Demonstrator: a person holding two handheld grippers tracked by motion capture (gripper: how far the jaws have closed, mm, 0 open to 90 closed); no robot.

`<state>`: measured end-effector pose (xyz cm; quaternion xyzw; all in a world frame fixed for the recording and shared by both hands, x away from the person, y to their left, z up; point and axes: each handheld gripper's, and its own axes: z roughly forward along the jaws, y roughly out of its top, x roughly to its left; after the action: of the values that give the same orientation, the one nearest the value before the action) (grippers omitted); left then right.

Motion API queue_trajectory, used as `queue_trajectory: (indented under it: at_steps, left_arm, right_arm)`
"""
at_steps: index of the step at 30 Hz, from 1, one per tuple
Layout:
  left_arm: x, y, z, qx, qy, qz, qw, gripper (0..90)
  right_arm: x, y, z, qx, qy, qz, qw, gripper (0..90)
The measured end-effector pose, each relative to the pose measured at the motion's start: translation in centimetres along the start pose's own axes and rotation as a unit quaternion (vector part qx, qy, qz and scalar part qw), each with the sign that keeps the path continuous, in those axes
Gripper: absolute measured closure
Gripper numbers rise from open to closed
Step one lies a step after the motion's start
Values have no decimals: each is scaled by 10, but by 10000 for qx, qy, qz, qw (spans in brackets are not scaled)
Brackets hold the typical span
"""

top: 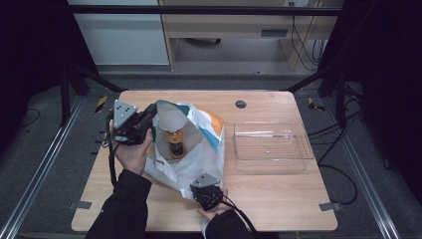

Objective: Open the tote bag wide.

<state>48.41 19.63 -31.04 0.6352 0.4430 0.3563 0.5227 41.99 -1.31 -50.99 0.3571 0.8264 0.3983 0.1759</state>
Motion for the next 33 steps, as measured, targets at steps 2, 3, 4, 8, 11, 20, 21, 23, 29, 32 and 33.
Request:
queue_trajectory:
  at_steps: [2, 3, 4, 8, 11, 20, 21, 23, 29, 32, 33]
  left_arm:
    - [0, 0, 4, 45, 42, 31, 10000, 883]
    - [1, 0, 5, 52, 49, 39, 10000, 883]
    - [1, 1, 6, 52, 64, 64, 9999, 883]
    - [1, 2, 12, 93, 82, 101, 9999, 883]
    - [2, 2, 19, 155, 100, 141, 9997, 883]
    - [7, 1, 36, 256, 161, 164, 9994, 883]
    - [8, 1, 38, 280, 181, 165, 9993, 883]
    - [10, 1, 41, 340, 207, 168, 9991, 883]
    - [16, -3, 52, 473, 267, 149, 9984, 883]
    - [20, -6, 58, 530, 309, 69, 9981, 883]
    - [20, -6, 58, 530, 309, 69, 9981, 883]
  right_arm:
    - [0, 0, 0, 1, 1, 4, 10000, 900]
    - [0, 0, 0, 9, 5, 19, 10000, 900]
    - [0, 0, 0, 8, 6, 20, 10000, 900]
    - [0, 0, 0, 16, 14, 51, 10000, 900]
    - [0, 0, 0, 9, 10, 39, 10000, 900]
    - [-1, 0, 0, -1, 40, 61, 10000, 900]
    - [-1, 0, 0, -1, 39, 61, 10000, 900]
    - [0, 0, 0, 0, 37, 59, 10000, 900]
    - [0, 0, 0, 11, 7, 39, 10000, 900]
    - [0, 0, 0, 10, 6, 39, 10000, 900]
    - [0, 0, 0, 8, 3, 31, 10000, 900]
